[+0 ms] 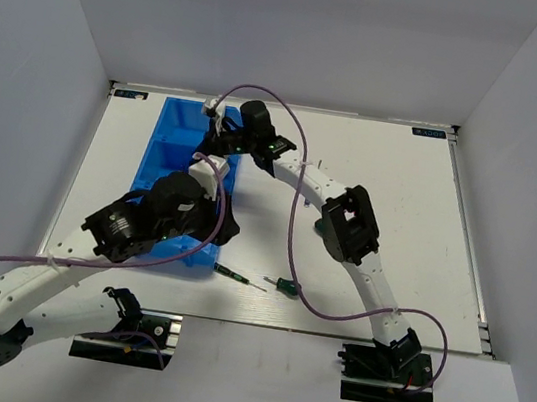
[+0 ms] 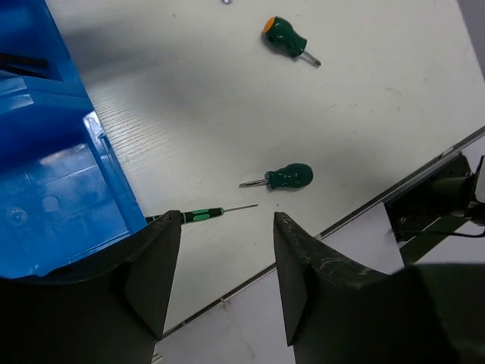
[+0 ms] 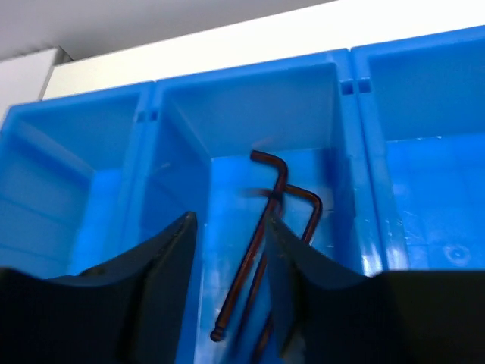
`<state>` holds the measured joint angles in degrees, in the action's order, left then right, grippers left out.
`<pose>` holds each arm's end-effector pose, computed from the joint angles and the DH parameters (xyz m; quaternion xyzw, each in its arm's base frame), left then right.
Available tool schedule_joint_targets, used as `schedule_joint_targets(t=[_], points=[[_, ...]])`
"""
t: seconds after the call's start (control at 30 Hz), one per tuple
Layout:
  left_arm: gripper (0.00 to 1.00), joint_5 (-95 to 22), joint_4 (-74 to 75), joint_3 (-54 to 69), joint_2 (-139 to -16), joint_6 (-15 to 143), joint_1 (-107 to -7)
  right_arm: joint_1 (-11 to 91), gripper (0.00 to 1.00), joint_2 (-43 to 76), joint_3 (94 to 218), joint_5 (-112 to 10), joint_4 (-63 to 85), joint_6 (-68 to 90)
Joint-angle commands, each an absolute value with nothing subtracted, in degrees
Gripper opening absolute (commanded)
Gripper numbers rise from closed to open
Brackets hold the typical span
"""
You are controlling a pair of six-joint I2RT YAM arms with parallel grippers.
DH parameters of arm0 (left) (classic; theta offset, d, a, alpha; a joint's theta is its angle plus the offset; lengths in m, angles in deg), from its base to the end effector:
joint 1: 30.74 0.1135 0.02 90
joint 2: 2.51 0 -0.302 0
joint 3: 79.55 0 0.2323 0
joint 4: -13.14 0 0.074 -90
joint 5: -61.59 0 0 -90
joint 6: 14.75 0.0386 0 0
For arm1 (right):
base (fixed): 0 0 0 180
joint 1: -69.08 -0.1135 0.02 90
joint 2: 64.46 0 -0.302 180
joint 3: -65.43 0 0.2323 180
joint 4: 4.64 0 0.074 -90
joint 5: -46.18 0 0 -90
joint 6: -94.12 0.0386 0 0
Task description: Sort the tools into containers
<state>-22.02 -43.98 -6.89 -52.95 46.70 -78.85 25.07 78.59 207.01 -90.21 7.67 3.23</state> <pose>0.0932 -0.0975 0.3699 0.1250 0.8767 -0.2476 0.3929 0.4059 0.4309 0.2651 -0.5008 0.5756 0.4967 0.4137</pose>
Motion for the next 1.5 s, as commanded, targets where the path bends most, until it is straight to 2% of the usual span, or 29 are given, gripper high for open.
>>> schedule_joint_targets(t=[0.0,0.13,0.2,0.23,0.27,0.3,0.33,0.37,0.47,0.5,0.53,0.57,0.6,0.63,0.67,0.7,0.87,0.97,1.47], points=[[0.62,-25.7,-44.0,-5.5,-55.6,50.7,-79.0,26.1,0.48,77.6,207.1,-88.5,7.9,0.2],[0.61,-30.8,-40.1,-5.5,-58.1,55.3,-79.0,27.3,0.48,72.0,205.2,-88.9,8.0,3.6],[0.49,-35.0,-38.2,-6.0,-59.8,58.7,-79.0,29.4,0.45,69.6,201.4,-89.6,8.0,6.2],[0.41,-36.4,-36.2,-6.0,-60.5,59.9,-79.0,30.2,0.41,68.3,200.2,-89.3,10.1,8.4],[0.27,-38.8,-35.5,-6.0,-61.4,62.3,-79.0,31.0,0.35,63.9,199.4,-88.8,13.5,8.9],[0.21,-39.4,-34.9,-6.0,-63.4,63.6,-79.0,33.5,0.27,62.4,195.1,-88.4,17.8,8.3],[0.17,-40.0,-33.5,-6.0,-64.6,64.7,-79.5,34.6,0.09,58.8,193.1,-87.7,21.7,7.7],[0.17,-40.5,-32.8,-6.7,-65.7,67.2,-79.5,37.0,0.01,54.9,188.5,-88.0,23.3,5.9],[0.2,-44.1,-28.8,-8.1,-71.2,71.0,-80.6,44.7,0.0,47.0,178.2,-92.1,35.9,-3.5],[0.29,-45.3,-27.8,-8.6,-72.8,73.5,-80.6,48.1,0.0,44.8,176.0,-94.2,38.9,-4.9],[0.35,-46.2,-26.9,-8.6,-74.6,74.5,-81.3,51.5,0.01,44.1,174.6,-95.4,41.9,-6.6],[0.42,-48.3,-25.7,-8.6,-78.2,75.9,-82.1,53.2,0.13,43.5,174.2,-98.2,52.1,-14.3],[0.52,-49.8,-25.7,-8.6,-79.9,78.1,-82.1,54.7,0.31,41.9,174.0,-99.9,56.5,-17.7],[0.55,-50.5,-25.7,-8.6,-81.7,78.9,-82.9,57.9,0.44,41.5,174.0,-100.3,60.1,-20.5],[0.56,-51.7,-25.7,-8.0,-83.5,79.7,-83.9,59.0,0.59,40.4,173.7,-99.3,71.1,-27.0],[0.56,-52.4,-26.7,-7.0,-86.9,81.7,-84.4,59.4,0.65,39.2,172.5,-98.7,73.8,-31.6],[0.63,-49.3,-26.4,-5.9,-90.3,84.6,-88.7,65.5,0.7,30.4,158.6,-98.6,74.4,-35.6],[0.65,-46.7,-25.1,-5.3,-91.4,86.2,-91.0,67.4,0.7,27.6,155.2,-99.1,72.9,-35.2],[0.65,-28.0,-20.1,-3.4,-103.8,89.6,-98.1,72.4,0.7,21.4,148.9,-103.9,73.3,-34.6]])
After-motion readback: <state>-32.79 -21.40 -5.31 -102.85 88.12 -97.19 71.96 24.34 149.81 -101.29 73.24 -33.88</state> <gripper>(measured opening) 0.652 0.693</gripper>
